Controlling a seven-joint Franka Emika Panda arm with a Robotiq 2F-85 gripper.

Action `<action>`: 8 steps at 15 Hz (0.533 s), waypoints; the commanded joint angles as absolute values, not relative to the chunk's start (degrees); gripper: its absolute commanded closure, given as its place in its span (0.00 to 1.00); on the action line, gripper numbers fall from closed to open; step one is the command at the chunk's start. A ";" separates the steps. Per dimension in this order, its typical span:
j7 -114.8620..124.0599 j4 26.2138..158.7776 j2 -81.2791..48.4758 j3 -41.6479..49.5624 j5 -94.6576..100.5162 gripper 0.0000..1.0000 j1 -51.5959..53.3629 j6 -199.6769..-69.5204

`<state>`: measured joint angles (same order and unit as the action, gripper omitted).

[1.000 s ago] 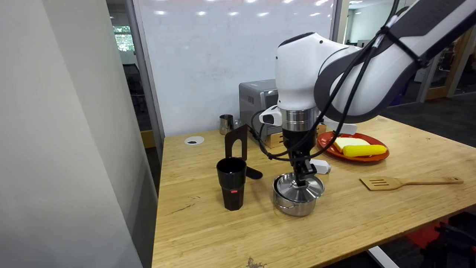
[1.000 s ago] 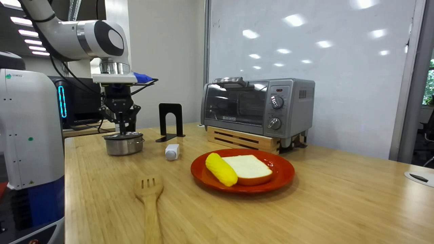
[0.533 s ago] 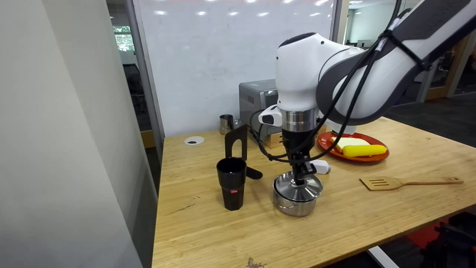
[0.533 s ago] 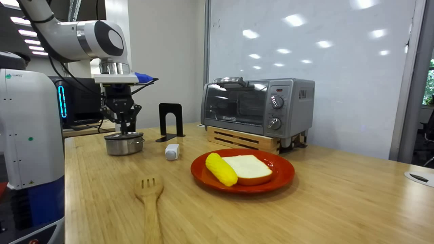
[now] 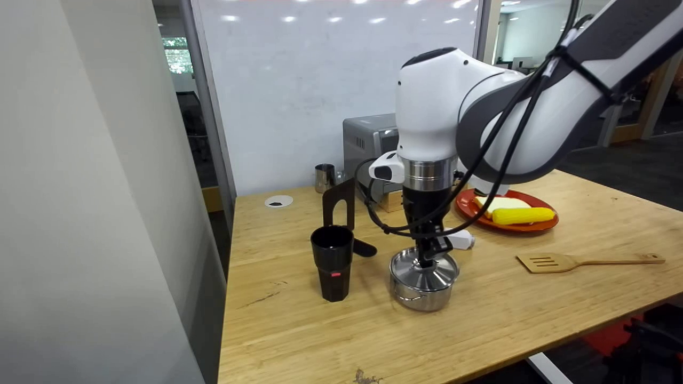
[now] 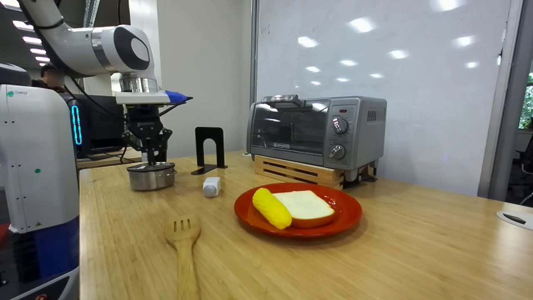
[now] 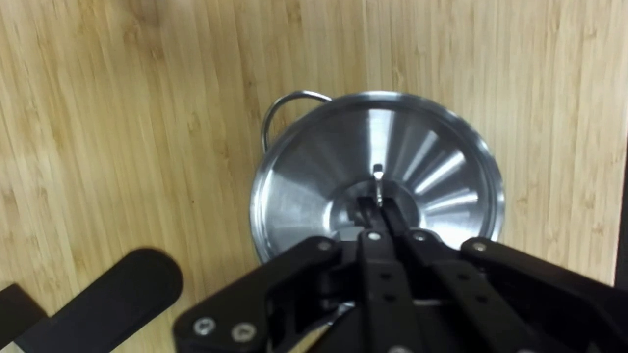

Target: Pick the lid and cover the pot

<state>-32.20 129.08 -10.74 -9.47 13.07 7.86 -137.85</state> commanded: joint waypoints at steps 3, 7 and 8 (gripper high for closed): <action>-34.28 130.47 -10.19 -10.13 12.99 0.99 7.24 -140.23; -34.63 130.74 -10.10 -10.16 12.81 0.99 7.19 -141.03; -34.78 130.82 -10.10 -10.19 12.70 0.99 7.15 -141.35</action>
